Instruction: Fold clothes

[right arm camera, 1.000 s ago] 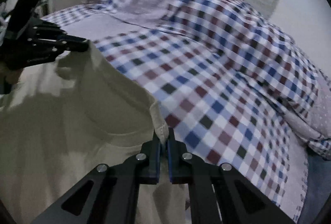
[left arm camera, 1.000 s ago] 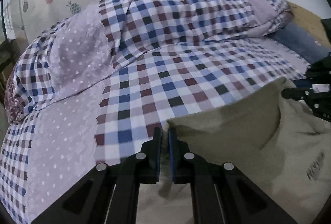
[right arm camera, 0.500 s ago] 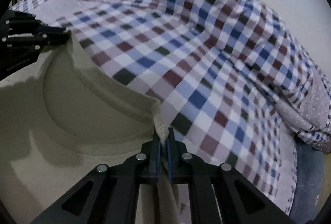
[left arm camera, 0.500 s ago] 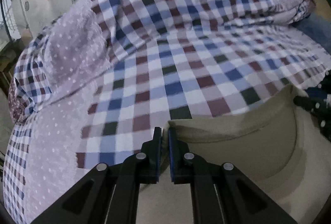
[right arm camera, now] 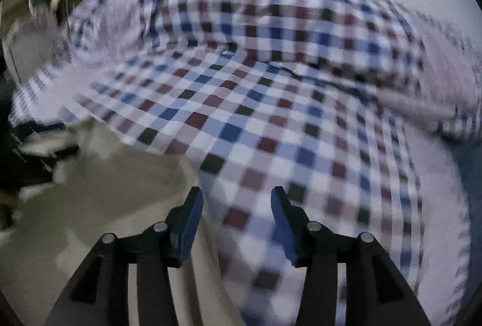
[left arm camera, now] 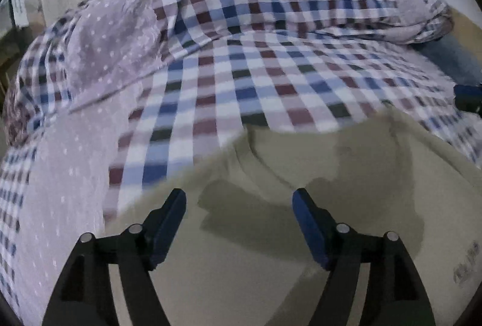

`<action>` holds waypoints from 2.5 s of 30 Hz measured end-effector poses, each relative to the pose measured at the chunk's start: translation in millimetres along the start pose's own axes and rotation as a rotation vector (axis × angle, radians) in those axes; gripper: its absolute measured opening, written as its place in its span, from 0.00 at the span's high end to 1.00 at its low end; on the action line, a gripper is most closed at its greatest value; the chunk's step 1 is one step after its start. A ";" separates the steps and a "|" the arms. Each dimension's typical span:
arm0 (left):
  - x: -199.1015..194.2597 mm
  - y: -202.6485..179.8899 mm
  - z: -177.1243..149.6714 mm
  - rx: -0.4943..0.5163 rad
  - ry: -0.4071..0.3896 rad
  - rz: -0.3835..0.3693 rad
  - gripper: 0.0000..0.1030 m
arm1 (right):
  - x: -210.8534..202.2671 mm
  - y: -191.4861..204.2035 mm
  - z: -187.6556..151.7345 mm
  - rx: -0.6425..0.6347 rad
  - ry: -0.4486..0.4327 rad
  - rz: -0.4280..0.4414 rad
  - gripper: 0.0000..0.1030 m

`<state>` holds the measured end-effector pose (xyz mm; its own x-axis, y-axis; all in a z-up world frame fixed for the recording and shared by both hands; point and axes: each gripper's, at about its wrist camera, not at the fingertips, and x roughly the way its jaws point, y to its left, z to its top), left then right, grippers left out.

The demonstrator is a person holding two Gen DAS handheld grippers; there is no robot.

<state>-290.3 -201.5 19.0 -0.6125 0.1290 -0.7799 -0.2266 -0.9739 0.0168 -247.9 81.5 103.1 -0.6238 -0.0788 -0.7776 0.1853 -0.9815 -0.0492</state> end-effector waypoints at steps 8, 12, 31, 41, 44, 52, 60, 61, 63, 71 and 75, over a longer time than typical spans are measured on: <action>-132.2 -22.2 -73.9 -0.174 -0.117 -0.193 0.19 | -103.7 -83.5 -98.0 0.040 -0.005 0.133 0.46; -184.5 -69.0 -109.9 -0.261 -0.149 -0.308 0.17 | -104.5 -85.4 -129.4 0.023 0.053 0.194 0.46; -156.2 -168.9 -183.7 -0.465 -0.030 -0.455 0.17 | -58.0 26.2 -137.8 -0.263 0.084 0.327 0.47; -151.2 -162.5 -179.4 -0.505 -0.026 -0.486 0.17 | -100.7 -19.7 -140.3 -0.161 -0.002 0.428 0.48; -150.4 -161.7 -177.8 -0.516 -0.031 -0.491 0.17 | -75.7 -63.5 -127.5 0.005 0.009 0.343 0.46; -149.7 -159.9 -176.6 -0.525 -0.029 -0.498 0.17 | -24.6 -21.9 -132.0 -0.128 0.082 0.211 0.92; -149.3 -161.5 -176.4 -0.504 -0.014 -0.490 0.17 | -73.7 99.4 -190.7 -0.746 -0.091 -0.109 0.91; -149.4 -162.2 -176.4 -0.500 -0.011 -0.487 0.17 | -72.6 112.3 -203.1 -0.819 -0.084 -0.133 0.91; -148.8 -163.2 -176.3 -0.493 -0.006 -0.480 0.17 | -74.0 121.9 -213.6 -0.854 -0.063 -0.119 0.85; -146.4 -163.8 -175.2 -0.489 0.003 -0.475 0.17 | -115.9 107.5 -214.5 -0.687 0.026 0.170 0.53; -146.1 -163.0 -175.7 -0.495 0.003 -0.479 0.17 | -134.8 71.8 -200.4 -0.482 0.054 0.414 0.53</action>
<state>-30.8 -94.4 20.3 -0.5284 0.5671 -0.6318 -0.0991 -0.7803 -0.6175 1.7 56.7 78.8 -0.3906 -0.4135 -0.8225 0.7313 -0.6821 -0.0044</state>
